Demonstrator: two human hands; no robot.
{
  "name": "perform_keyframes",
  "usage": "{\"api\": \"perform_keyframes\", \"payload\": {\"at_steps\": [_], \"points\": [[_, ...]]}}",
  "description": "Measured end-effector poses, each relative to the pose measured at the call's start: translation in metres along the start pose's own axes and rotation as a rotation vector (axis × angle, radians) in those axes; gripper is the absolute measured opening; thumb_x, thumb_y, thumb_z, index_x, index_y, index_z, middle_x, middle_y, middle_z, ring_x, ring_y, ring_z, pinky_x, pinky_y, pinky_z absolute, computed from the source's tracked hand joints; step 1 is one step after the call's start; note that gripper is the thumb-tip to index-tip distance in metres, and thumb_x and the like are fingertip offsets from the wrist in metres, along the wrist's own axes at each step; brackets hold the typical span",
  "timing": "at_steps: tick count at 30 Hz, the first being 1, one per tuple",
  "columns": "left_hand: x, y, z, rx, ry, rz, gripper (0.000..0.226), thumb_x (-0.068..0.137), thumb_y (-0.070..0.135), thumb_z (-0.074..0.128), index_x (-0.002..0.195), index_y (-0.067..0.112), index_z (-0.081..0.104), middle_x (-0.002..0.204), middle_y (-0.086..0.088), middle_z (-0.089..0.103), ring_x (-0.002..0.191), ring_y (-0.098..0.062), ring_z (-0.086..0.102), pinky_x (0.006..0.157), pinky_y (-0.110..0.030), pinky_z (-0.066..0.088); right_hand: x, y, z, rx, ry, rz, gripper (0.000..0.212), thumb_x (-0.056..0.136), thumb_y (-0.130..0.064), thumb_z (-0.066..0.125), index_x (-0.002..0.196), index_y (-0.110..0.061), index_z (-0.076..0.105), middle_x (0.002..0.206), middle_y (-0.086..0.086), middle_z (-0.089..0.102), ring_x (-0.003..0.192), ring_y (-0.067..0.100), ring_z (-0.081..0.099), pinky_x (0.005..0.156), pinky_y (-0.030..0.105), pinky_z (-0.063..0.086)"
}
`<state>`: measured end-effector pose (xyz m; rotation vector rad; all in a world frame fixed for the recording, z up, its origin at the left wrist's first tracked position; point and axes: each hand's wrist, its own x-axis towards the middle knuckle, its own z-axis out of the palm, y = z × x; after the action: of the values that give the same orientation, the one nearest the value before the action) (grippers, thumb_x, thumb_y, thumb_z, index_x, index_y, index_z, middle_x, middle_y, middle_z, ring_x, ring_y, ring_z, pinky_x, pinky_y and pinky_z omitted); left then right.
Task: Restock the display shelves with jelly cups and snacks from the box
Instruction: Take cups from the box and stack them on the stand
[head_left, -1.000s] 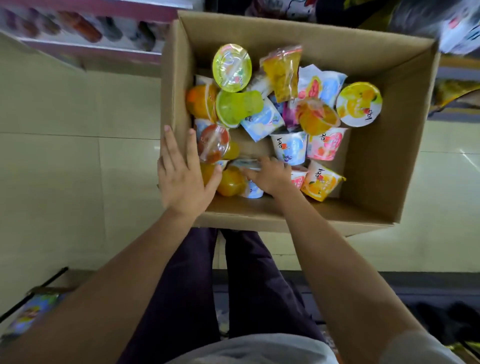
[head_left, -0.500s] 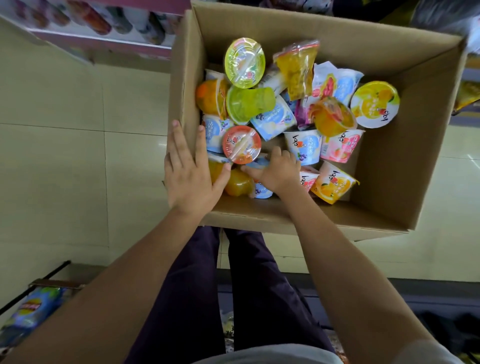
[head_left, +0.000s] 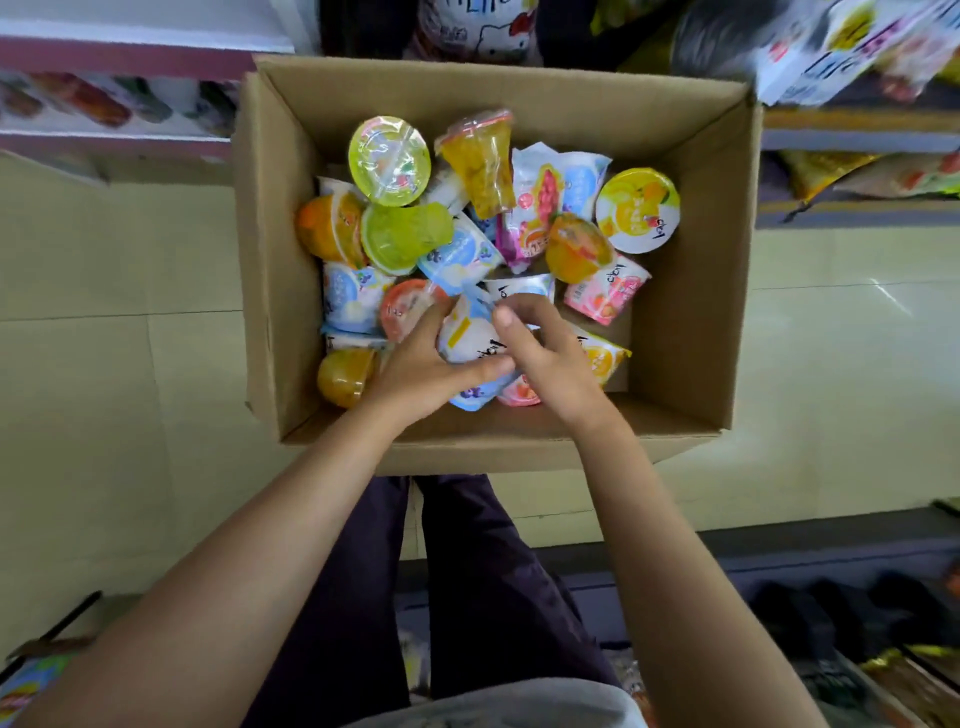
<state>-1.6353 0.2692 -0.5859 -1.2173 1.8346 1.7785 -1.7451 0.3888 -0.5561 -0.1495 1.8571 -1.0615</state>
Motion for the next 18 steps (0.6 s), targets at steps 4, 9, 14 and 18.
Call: {"api": "perform_keyframes", "payload": {"at_steps": [4, 9, 14, 18], "points": [[0.020, -0.010, 0.000, -0.146, 0.029, -0.094, 0.106, 0.046, 0.060, 0.091, 0.140, 0.031, 0.049, 0.121, 0.014, 0.067, 0.099, 0.001, 0.067, 0.077, -0.024, 0.056, 0.018, 0.016, -0.012, 0.103, 0.033, 0.086, 0.047, 0.094, -0.060, 0.052, 0.130, -0.030, 0.055, 0.125, -0.009, 0.063, 0.110, -0.001, 0.059, 0.085, 0.011, 0.048], [0.031, -0.021, 0.003, -0.243, 0.214, -0.134, 0.050, 0.078, 0.024, 0.084, 0.117, 0.033, 0.055, 0.097, 0.013, 0.069, 0.078, 0.003, 0.067, 0.069, -0.018, 0.052, 0.076, 0.055, -0.016, -0.009, 0.242, 0.080, 0.072, 0.076, -0.034, 0.083, 0.129, -0.007, 0.045, 0.122, 0.004, 0.062, 0.109, 0.018, 0.063, 0.093, 0.025, 0.054], [0.037, -0.028, 0.001, -0.293, 0.304, -0.168, 0.079, 0.063, 0.050, 0.085, 0.131, 0.021, 0.057, 0.103, 0.012, 0.073, 0.088, -0.001, 0.071, 0.075, -0.024, 0.058, 0.129, 0.080, -0.005, -0.062, 0.289, 0.229, 0.087, 0.062, -0.041, 0.091, 0.128, -0.003, 0.049, 0.123, 0.012, 0.064, 0.112, 0.027, 0.063, 0.099, 0.046, 0.050], [0.039, -0.029, 0.000, -0.291, 0.319, -0.171, 0.061, 0.078, 0.036, 0.084, 0.130, 0.020, 0.057, 0.100, 0.014, 0.072, 0.083, 0.002, 0.071, 0.066, -0.018, 0.055, 0.141, 0.081, -0.001, -0.197, 0.308, 0.292, 0.127, 0.040, -0.071, 0.085, 0.138, -0.003, 0.042, 0.134, 0.011, 0.056, 0.125, 0.028, 0.055, 0.105, 0.044, 0.046]]}}
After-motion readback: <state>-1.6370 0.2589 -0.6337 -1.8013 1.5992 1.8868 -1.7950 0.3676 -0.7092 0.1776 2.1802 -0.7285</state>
